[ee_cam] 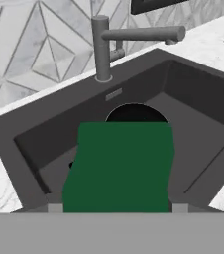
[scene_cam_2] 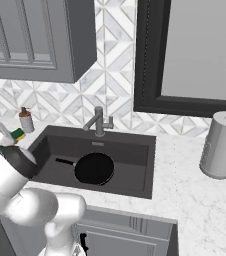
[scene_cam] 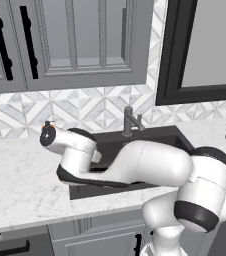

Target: Pick the pan and sponge and place them into the sink. Then turn on the water.

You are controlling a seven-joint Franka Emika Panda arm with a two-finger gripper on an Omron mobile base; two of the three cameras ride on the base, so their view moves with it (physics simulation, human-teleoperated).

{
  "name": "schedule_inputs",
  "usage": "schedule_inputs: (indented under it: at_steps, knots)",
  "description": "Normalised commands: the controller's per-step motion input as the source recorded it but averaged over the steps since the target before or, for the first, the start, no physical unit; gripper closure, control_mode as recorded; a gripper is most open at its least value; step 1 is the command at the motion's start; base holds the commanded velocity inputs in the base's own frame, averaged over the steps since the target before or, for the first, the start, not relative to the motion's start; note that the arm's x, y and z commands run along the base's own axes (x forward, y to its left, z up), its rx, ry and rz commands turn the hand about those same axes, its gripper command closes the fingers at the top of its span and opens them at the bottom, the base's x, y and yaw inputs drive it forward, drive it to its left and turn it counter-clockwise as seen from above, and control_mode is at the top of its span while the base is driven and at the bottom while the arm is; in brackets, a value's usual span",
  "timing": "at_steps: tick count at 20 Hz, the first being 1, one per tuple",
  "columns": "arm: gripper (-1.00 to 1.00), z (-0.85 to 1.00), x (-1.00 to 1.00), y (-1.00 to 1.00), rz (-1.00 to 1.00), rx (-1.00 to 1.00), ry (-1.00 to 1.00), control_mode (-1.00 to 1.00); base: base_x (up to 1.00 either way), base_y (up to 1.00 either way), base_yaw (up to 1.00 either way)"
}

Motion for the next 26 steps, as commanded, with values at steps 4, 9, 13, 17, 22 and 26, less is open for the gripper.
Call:
schedule_inputs:
  at_steps: [4,9,13,17,22,26]
  knots:
    - [1.00,0.00,0.09,-0.86,-0.07,0.00,0.18,-1.00,0.00,0.00,0.00]
    - [1.00,0.00,0.23,-0.63,-0.01,0.00,0.19,-1.00,0.00,0.00,0.00]
    - [1.00,-0.05,0.54,-0.28,0.00,0.00,0.27,-1.00,0.00,0.00,0.00]
    - [1.00,-0.15,0.43,-0.18,0.00,-0.02,0.22,-1.00,0.00,0.00,0.00]
    - [1.00,-0.41,0.27,-0.18,0.00,-0.05,0.15,-1.00,0.00,0.00,0.00]
    - [1.00,-0.44,0.21,-0.14,0.00,-0.08,0.10,-1.00,0.00,0.00,0.00]
